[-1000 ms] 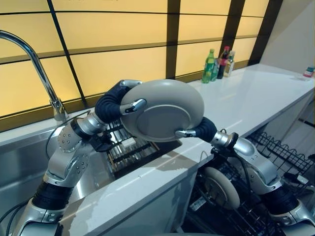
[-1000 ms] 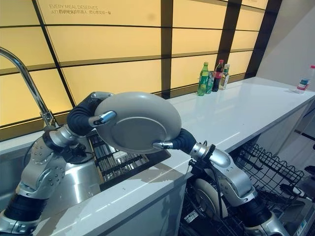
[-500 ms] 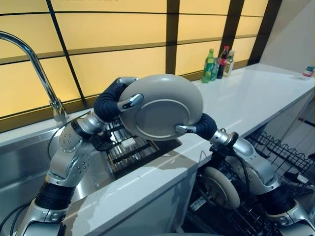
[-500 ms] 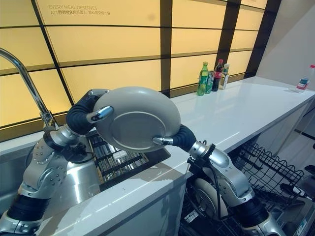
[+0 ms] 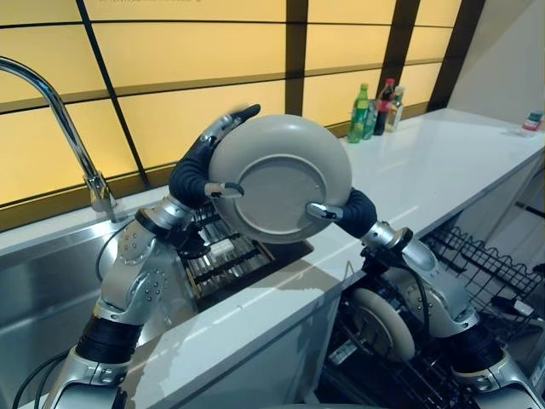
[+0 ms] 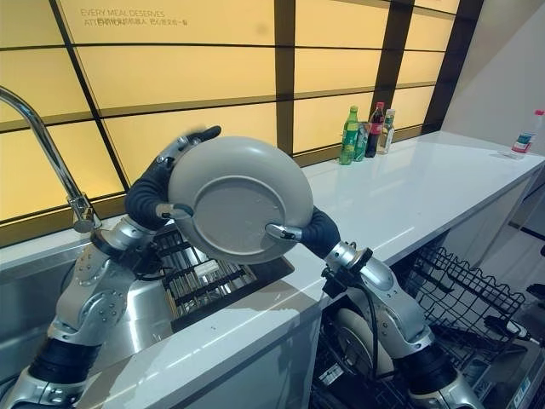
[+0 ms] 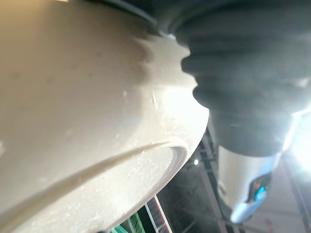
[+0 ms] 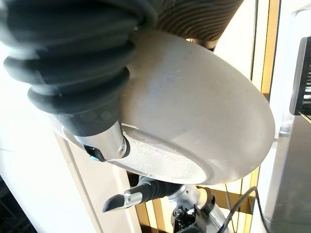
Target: Pick up plates and place into dishwasher.
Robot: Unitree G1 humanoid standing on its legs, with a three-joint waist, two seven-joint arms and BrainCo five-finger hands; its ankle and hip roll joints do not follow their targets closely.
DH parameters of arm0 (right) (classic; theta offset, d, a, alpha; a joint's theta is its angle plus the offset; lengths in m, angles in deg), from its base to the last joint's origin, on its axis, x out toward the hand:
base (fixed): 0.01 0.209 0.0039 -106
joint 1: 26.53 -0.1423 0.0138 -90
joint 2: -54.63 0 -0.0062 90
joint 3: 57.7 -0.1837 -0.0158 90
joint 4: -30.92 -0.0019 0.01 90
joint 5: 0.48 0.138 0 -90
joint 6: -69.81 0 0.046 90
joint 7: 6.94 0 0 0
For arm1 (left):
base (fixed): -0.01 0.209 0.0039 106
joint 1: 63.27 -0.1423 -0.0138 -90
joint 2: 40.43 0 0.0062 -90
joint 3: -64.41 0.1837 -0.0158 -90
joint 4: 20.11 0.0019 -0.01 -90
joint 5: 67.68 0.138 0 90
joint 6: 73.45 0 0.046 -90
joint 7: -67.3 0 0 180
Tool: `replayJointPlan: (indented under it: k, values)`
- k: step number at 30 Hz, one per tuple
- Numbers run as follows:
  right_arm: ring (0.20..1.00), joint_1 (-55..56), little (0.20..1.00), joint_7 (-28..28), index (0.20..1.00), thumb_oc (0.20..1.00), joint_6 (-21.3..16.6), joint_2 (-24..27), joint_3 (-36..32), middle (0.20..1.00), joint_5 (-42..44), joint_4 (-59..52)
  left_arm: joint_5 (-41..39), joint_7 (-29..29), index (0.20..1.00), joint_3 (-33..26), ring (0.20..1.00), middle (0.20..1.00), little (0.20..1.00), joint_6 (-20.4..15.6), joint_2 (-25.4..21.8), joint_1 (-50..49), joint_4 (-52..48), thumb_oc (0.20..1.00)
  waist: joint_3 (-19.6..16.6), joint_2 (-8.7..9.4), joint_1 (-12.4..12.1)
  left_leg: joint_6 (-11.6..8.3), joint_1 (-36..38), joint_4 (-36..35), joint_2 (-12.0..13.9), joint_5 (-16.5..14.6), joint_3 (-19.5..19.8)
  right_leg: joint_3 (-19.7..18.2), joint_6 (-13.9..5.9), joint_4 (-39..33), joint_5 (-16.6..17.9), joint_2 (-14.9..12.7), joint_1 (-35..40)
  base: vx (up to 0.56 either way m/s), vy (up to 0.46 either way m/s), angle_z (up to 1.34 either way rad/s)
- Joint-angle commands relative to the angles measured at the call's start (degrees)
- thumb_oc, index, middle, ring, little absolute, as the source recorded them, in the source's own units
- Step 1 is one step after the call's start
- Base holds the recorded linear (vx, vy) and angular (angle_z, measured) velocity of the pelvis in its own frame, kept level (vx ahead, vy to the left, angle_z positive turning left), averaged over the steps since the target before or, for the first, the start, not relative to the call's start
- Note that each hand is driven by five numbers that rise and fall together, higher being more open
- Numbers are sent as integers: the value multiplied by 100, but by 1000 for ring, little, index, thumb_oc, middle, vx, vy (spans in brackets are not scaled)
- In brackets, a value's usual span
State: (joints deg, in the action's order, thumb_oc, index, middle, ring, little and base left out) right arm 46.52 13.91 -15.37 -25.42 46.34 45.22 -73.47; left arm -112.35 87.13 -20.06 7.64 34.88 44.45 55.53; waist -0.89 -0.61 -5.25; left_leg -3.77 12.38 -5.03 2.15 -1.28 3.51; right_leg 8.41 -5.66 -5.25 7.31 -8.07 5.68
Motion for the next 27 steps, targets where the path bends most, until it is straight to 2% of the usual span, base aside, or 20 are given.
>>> replayJointPlan:
  k: [1, 8, 11, 14, 16, 19, 21, 27]
  values:
    - [200, -121, 200, -99, 200, 200, -297, -122, -542, 200, 108, -200, -124, -358, 1000, -154, 1000, 1000, 1000, -556, 6, 91, 1, 1000, -144, 116, 73, 175, -341, 15, -187, 145, -202, 108, 0, 60, -533, 110, 337, 0, 0, 0]
    - [200, 31, 200, -144, 200, 200, -294, -50, -773, 200, -207, -164, 182, -977, 1000, -551, 1000, 1000, 1000, -1052, -8, -29, 17, 1000, -141, 119, 74, 156, -366, 3, -174, 156, -186, 136, 6, 53, -544, 118, 330, 0, 0, 0]
    - [200, 53, 200, -338, 200, 200, -348, 146, -960, 200, -374, -98, 624, -1702, 1000, -767, 1000, 1000, 1000, -1236, -128, -74, 75, 1000, -140, 138, 68, 151, -385, 3, -178, 161, -172, 152, 5, 52, -551, 119, 330, 0, 0, 0]
    - [200, 97, 200, -478, 200, 200, -448, 350, -1228, 200, -626, -9, 679, -2204, 1000, -1057, 1000, 1000, 1000, -1512, -183, -194, 201, 1000, -135, 154, 66, 157, -401, 3, -203, 168, -135, 156, -4, 60, -543, 114, 314, 8, 24, 0]
    - [200, 117, 200, -614, 200, 200, -509, 461, -1412, 200, -966, 127, 540, -2305, 1000, -1275, 1000, 1000, 1000, -1606, -137, -331, 232, 1000, -130, 169, 62, 159, -402, 8, -218, 162, -104, 134, -3, 72, -544, 108, 301, 22, 40, 0]
    - [200, 142, 200, -1027, 200, 200, -541, 673, -1623, 200, -1479, 321, 523, -2382, 1000, -1470, 1000, 1000, 1000, -1559, -125, -489, 212, 1000, -94, 197, 73, 164, -377, 43, -243, 126, -79, 73, -7, 89, -542, 94, 300, 40, 38, 0]
    - [200, 190, 200, -1358, 200, 200, -527, 889, -1793, 200, -1700, 488, 598, -2465, 1000, -1584, 1000, 1000, 1000, -1536, -177, -604, 191, 1000, -74, 222, 87, 178, -364, 69, -268, 94, -69, 10, -11, 88, -545, 88, 300, 52, 49, -2]
    - [200, 629, 200, -1837, 200, 200, -611, 1205, -2363, 200, -2204, 1003, 528, -2396, 1000, -1899, 1000, 1000, 1000, -1520, -272, -964, 231, 1000, -8, 248, 153, 254, -356, 125, -327, 28, -80, -158, -25, 230, -608, 100, 246, 44, 53, -11]
